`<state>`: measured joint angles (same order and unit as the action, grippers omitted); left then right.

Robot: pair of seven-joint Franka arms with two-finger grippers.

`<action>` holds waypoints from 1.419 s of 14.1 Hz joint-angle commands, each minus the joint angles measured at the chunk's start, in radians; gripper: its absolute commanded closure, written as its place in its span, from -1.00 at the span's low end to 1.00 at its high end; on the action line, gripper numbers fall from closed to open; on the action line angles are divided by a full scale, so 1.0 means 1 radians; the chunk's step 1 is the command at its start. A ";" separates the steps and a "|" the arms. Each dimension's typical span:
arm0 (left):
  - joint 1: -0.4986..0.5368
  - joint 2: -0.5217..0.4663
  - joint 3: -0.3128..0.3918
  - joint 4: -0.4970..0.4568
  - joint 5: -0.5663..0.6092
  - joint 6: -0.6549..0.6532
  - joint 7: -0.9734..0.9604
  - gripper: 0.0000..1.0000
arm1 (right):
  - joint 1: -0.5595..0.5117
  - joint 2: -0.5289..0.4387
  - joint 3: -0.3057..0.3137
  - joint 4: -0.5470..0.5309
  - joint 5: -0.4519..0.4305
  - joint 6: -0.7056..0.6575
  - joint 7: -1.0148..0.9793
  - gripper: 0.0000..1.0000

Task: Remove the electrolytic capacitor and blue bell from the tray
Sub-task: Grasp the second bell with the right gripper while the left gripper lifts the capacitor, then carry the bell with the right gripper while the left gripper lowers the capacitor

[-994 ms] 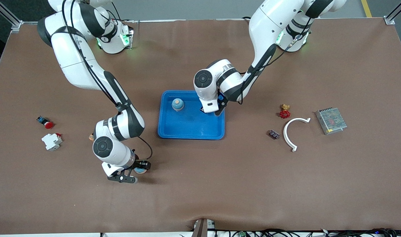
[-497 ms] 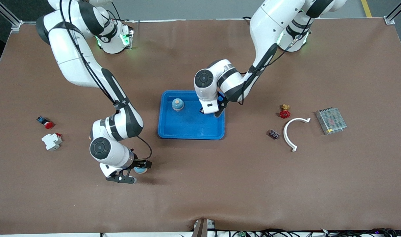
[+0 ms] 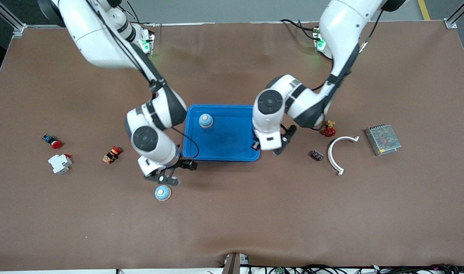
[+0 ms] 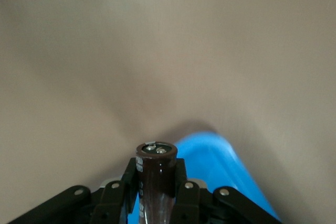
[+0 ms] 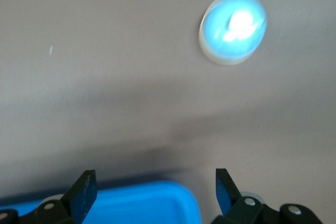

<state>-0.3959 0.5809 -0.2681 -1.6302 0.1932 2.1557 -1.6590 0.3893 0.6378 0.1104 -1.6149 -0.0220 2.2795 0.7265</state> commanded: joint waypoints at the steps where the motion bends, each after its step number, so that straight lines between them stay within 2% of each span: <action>1: 0.073 -0.047 -0.005 -0.017 -0.005 -0.043 0.127 1.00 | 0.048 -0.144 -0.005 -0.304 -0.010 0.182 0.098 -1.00; 3: 0.149 -0.053 -0.005 -0.016 -0.005 -0.080 0.265 1.00 | 0.094 -0.152 -0.005 -0.364 -0.010 0.231 0.175 -1.00; 6: 0.258 -0.053 -0.003 -0.019 0.003 -0.094 0.427 1.00 | 0.166 -0.152 -0.006 -0.381 -0.010 0.242 0.283 -1.00; 10: 0.377 -0.049 0.001 -0.020 0.020 -0.105 0.620 1.00 | 0.215 -0.153 -0.006 -0.402 -0.010 0.256 0.333 -1.00; 13: 0.446 -0.044 0.004 -0.022 0.044 -0.103 0.749 1.00 | 0.230 -0.156 -0.006 -0.471 -0.010 0.346 0.341 -1.00; 15: 0.491 -0.039 0.003 -0.028 0.087 -0.103 0.798 1.00 | 0.237 -0.156 -0.006 -0.520 -0.010 0.417 0.341 -1.00; 20: 0.566 0.007 0.004 -0.036 0.101 -0.082 0.869 1.00 | 0.272 -0.156 -0.008 -0.548 -0.010 0.431 0.364 -1.00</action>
<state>0.1465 0.5702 -0.2557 -1.6617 0.2703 2.0625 -0.8114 0.6315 0.5197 0.1115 -2.1196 -0.0224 2.7058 1.0484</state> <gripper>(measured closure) 0.692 0.000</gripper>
